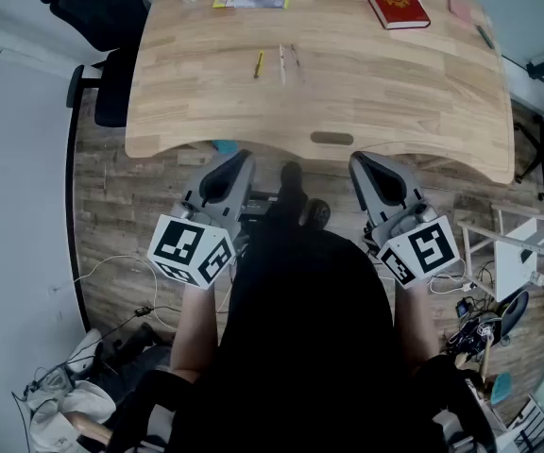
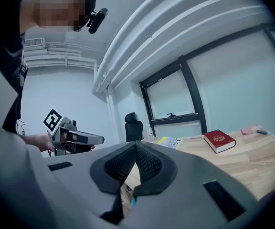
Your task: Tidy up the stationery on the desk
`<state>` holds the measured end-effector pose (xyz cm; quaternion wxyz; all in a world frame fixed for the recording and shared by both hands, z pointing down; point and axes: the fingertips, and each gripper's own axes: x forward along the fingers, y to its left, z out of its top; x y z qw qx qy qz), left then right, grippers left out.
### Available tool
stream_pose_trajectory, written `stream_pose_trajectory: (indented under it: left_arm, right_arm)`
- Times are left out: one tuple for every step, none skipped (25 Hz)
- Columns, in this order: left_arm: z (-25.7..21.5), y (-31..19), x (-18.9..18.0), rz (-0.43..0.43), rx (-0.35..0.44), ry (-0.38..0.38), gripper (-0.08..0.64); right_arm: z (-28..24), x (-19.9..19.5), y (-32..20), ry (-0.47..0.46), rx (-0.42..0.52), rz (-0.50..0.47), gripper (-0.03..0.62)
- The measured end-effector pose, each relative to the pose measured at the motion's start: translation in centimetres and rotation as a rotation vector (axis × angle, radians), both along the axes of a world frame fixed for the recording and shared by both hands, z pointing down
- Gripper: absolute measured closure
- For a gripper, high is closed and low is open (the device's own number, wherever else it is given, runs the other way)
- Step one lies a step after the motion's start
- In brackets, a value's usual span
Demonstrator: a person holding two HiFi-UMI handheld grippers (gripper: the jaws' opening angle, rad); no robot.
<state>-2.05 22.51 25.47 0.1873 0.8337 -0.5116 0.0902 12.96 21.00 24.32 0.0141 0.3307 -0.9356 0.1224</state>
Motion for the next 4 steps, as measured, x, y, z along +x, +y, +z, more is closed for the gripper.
stream_pose_trajectory:
  left_arm:
    - [0.08, 0.03, 0.02, -0.002, -0.002, 0.001, 0.517]
    - [0.15, 0.06, 0.08, -0.004, -0.004, 0.001, 0.517]
    - [0.22, 0.07, 0.15, -0.005, -0.006, 0.001, 0.517]
    - [0.28, 0.09, 0.23, -0.005, -0.008, 0.001, 0.517]
  right_arm:
    - [0.06, 0.03, 0.00, 0.002, 0.000, 0.000, 0.572]
    - [0.10, 0.07, 0.02, 0.003, 0.000, 0.000, 0.572]
    - [0.15, 0.13, 0.06, 0.004, 0.000, 0.001, 0.572]
    - [0.19, 0.19, 0.10, 0.004, 0.000, 0.002, 0.572]
